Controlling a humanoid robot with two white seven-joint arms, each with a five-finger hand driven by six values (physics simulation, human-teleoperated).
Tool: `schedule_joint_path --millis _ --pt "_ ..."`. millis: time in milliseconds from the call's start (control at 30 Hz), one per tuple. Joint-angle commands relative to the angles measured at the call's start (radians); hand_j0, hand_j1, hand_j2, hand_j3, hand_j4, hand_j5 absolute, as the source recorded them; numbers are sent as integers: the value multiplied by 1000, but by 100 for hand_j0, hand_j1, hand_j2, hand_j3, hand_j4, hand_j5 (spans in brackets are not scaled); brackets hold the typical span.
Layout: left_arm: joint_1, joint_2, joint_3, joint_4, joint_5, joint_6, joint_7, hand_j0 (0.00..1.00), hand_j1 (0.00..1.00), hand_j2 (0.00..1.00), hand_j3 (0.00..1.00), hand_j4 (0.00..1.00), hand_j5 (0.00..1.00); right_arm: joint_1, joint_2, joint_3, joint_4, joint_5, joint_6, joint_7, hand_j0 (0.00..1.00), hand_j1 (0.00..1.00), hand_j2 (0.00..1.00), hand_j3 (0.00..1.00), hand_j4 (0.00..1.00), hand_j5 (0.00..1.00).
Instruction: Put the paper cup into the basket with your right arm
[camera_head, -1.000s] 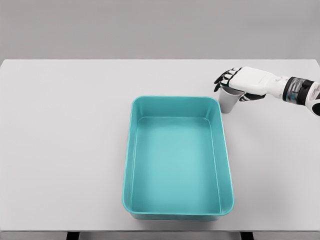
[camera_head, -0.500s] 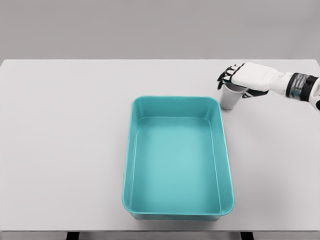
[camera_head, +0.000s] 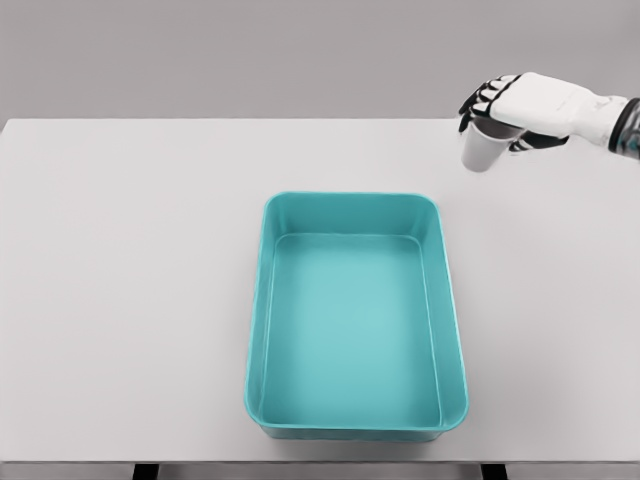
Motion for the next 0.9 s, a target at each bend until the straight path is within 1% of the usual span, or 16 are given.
schedule_joint_path --millis 0,167,233,300,367,433,567,867 --pt "2 0 0 0 0 0 0 100 100 100 100 100 100 -2 0 -1 -2 -9 1 0 62 62 62 62 62 62" --pt "2 0 0 0 0 0 0 100 100 100 100 100 100 -61 1 -1 -48 -9 1 0 62 62 62 62 62 62" --pt "2 0 0 0 0 0 0 100 100 100 100 100 100 -77 6 0 -49 -9 1 0 62 62 62 62 62 62" --pt "2 0 0 0 0 0 0 100 100 100 100 100 100 -77 7 2 -71 -9 1 0 59 59 59 59 59 59" --pt "2 0 0 0 0 0 0 100 100 100 100 100 100 -77 0 2 -120 -11 1 0 56 56 56 56 56 56" --pt "2 0 1 0 0 0 0 100 100 100 100 100 100 -75 -3 2 -151 -11 1 0 56 56 56 56 56 56" --pt "2 0 0 0 0 0 0 100 100 100 100 100 100 -69 -2 2 -186 -41 1 0 56 56 56 56 56 56" --pt "2 0 1 0 0 0 0 100 100 100 100 100 100 -49 -3 2 -275 -64 1 0 55 55 55 55 55 55"
